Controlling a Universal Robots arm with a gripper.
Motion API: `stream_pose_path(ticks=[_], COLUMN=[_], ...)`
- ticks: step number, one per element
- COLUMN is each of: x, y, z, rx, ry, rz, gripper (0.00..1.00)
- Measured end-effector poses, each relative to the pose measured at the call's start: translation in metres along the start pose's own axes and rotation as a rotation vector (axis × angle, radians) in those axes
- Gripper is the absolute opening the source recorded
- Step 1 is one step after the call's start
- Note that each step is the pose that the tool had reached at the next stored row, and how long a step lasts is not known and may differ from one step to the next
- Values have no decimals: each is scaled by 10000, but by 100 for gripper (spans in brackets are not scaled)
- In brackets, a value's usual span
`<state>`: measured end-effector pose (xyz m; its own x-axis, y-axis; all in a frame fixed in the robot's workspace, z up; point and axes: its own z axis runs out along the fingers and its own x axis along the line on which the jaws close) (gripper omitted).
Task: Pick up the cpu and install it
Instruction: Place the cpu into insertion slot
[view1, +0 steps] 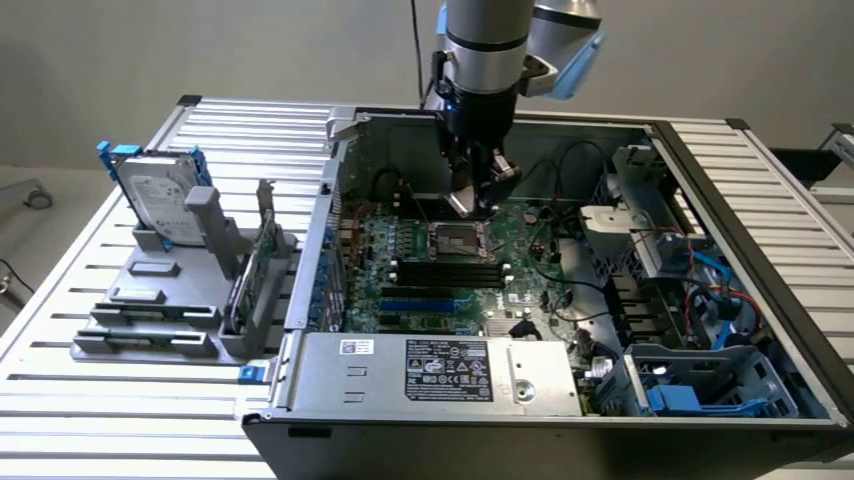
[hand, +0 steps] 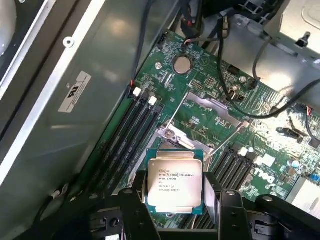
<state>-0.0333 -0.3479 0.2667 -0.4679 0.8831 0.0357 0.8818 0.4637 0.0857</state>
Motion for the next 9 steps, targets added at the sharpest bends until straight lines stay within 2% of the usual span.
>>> stream_pose_path(ticks=[9], x=[-1], y=[-3], z=[32], rx=[-25], ry=[-95], rz=[1214], gripper=[55])
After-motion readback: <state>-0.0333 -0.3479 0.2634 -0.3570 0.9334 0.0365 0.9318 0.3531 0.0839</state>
